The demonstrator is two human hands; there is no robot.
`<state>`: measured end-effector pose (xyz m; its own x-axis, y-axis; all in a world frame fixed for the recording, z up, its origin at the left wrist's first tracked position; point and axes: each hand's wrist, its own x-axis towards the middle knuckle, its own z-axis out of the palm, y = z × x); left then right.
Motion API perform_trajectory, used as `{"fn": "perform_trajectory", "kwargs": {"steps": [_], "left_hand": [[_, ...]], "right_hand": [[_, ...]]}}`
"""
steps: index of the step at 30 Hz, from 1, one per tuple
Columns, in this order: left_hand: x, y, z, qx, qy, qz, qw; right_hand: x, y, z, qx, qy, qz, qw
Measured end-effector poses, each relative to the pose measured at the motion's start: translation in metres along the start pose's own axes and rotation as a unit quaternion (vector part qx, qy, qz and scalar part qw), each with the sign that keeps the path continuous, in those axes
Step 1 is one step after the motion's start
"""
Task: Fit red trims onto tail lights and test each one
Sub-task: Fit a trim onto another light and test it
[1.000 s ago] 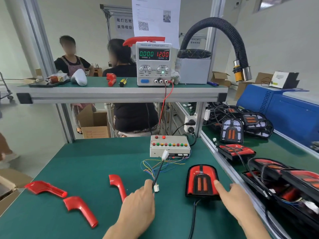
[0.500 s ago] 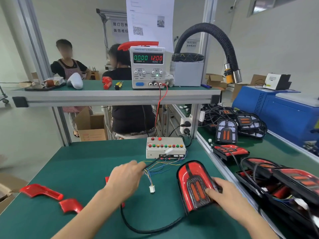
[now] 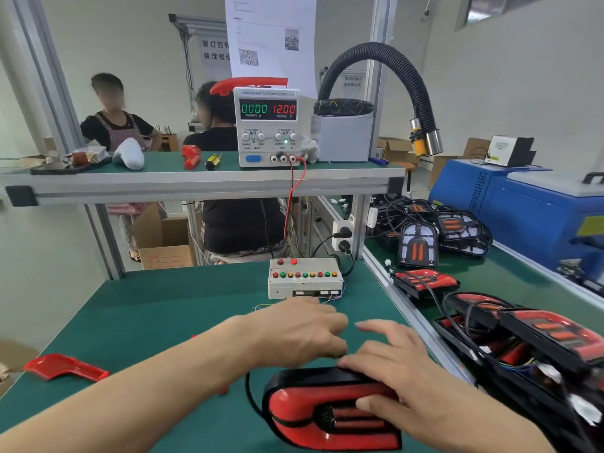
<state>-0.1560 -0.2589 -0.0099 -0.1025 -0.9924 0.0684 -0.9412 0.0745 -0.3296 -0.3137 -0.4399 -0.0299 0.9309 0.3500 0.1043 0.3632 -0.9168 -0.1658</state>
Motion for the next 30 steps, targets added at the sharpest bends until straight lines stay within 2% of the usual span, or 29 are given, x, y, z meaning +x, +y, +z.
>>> {"fn": "perform_trajectory", "kwargs": {"steps": [3,5,7,9,10,11,12,13,14,16,18,21,23,26,30], "left_hand": [[0.01,0.008,-0.013,0.026,0.047,0.065,0.996],[0.021,0.013,-0.022,0.042,0.077,0.085,0.993],[0.029,0.013,-0.029,0.052,0.107,0.056,0.991],[0.032,0.01,-0.036,-0.023,0.169,-0.011,0.985],[0.032,0.009,-0.041,-0.119,0.209,-0.069,0.968],[0.032,0.007,-0.046,-0.229,0.261,-0.13,0.929],[0.032,0.007,-0.047,-0.321,0.318,-0.185,0.873],[0.033,0.007,-0.046,-0.373,0.364,-0.233,0.821],[0.037,0.009,-0.044,-0.392,0.389,-0.276,0.787],[0.047,0.021,-0.036,-0.403,0.375,-0.34,0.763],[0.062,0.039,-0.027,-0.444,0.313,-0.357,0.76],[0.097,0.08,-0.017,-0.585,0.194,-0.296,0.73],[0.131,0.108,-0.015,-0.673,0.148,-0.244,0.683],[0.192,0.141,-0.022,-0.761,0.137,-0.221,0.594],[0.256,0.162,-0.036,-0.787,0.182,-0.244,0.537]], "right_hand": [[-0.012,-0.001,0.003,0.135,0.015,0.001,0.991],[-0.021,-0.007,0.007,0.175,0.058,0.014,0.983],[-0.035,-0.012,0.012,0.183,0.114,0.046,0.975],[-0.053,-0.017,0.015,0.201,0.175,0.091,0.959],[-0.064,-0.021,0.015,0.212,0.213,0.117,0.947],[-0.075,-0.024,0.015,0.226,0.255,0.146,0.929],[-0.085,-0.026,0.014,0.25,0.3,0.18,0.903],[-0.093,-0.028,0.013,0.284,0.346,0.217,0.868],[-0.101,-0.029,0.011,0.311,0.394,0.253,0.827],[-0.11,-0.026,0.004,0.324,0.488,0.319,0.745],[-0.117,-0.017,-0.01,0.295,0.571,0.373,0.669],[-0.129,0.005,-0.027,0.292,0.657,0.421,0.553],[-0.137,0.023,-0.035,0.306,0.684,0.443,0.492],[-0.144,0.048,-0.04,0.293,0.686,0.499,0.441],[-0.154,0.077,-0.035,0.285,0.636,0.567,0.439]]}}
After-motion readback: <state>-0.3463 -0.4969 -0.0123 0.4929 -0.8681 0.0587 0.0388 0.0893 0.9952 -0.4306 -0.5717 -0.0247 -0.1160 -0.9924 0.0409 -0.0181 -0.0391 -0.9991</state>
